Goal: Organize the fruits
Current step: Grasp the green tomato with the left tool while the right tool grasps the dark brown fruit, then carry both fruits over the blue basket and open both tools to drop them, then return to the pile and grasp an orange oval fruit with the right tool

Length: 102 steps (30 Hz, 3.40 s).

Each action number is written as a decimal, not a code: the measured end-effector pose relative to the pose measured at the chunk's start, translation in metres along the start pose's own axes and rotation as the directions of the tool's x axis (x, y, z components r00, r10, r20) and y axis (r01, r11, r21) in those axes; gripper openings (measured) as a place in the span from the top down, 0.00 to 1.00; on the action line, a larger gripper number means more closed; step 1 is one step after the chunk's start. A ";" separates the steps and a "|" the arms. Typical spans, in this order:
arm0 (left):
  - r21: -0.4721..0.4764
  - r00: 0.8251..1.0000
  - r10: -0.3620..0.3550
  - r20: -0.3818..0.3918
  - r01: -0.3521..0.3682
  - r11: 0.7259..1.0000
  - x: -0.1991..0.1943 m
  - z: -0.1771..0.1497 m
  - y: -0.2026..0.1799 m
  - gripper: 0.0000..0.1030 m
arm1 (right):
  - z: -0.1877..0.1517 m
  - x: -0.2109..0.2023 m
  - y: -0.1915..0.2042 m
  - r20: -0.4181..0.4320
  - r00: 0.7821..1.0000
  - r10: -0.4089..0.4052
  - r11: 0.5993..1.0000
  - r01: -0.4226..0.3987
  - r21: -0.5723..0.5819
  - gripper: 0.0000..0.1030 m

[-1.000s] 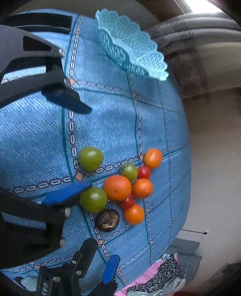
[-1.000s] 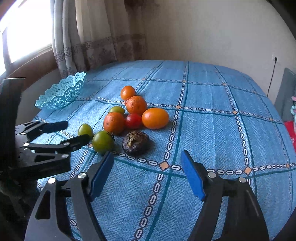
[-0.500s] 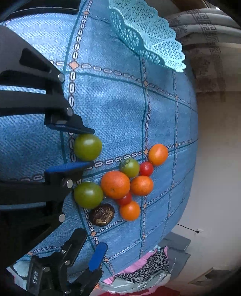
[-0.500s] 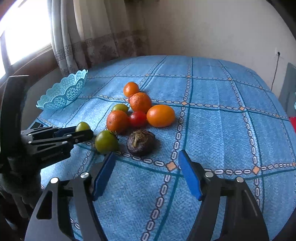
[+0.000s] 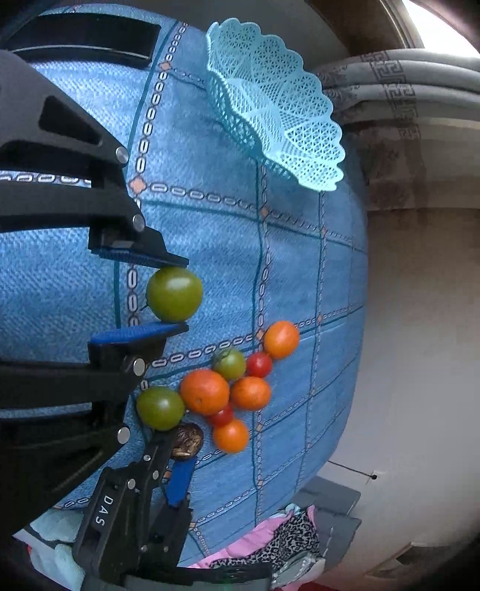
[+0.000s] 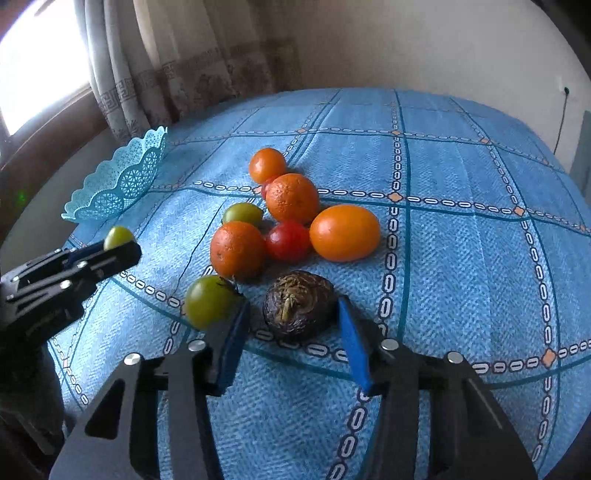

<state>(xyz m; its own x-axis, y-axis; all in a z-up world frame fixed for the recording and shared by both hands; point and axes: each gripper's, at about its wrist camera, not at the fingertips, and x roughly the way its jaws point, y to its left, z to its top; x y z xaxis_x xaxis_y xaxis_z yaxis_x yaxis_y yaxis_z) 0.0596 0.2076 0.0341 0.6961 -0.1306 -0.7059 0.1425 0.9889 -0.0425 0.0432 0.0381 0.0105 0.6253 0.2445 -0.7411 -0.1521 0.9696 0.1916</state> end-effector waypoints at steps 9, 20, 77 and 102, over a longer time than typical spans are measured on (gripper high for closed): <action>-0.035 0.998 0.039 0.041 -0.037 0.999 -0.011 0.010 0.011 0.71 | 0.002 -0.015 0.003 0.050 0.998 -0.035 0.999 0.036 -0.005 0.61; -0.121 0.982 0.144 0.123 -0.129 0.984 -0.033 0.034 0.064 0.71 | 0.039 -0.051 0.036 0.162 0.987 -0.015 0.997 0.027 -0.072 0.61; -0.447 0.905 0.346 0.249 -0.209 0.869 -0.089 0.052 0.197 0.04 | 0.103 0.032 0.181 0.064 0.992 0.106 0.991 -0.100 -0.093 0.30; -0.307 0.932 0.253 0.261 -0.168 0.937 -0.079 0.055 0.140 0.03 | 0.092 0.002 0.064 0.045 0.997 -0.068 0.986 0.061 0.153 0.28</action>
<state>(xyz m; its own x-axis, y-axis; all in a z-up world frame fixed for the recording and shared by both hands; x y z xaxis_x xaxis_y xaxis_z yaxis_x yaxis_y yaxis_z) 0.0633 0.3522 0.1233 0.8681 0.1098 -0.4842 -0.1997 0.9701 -0.1380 0.1048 0.1005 0.0805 0.6682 0.1771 -0.7226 0.0050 0.9702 0.2425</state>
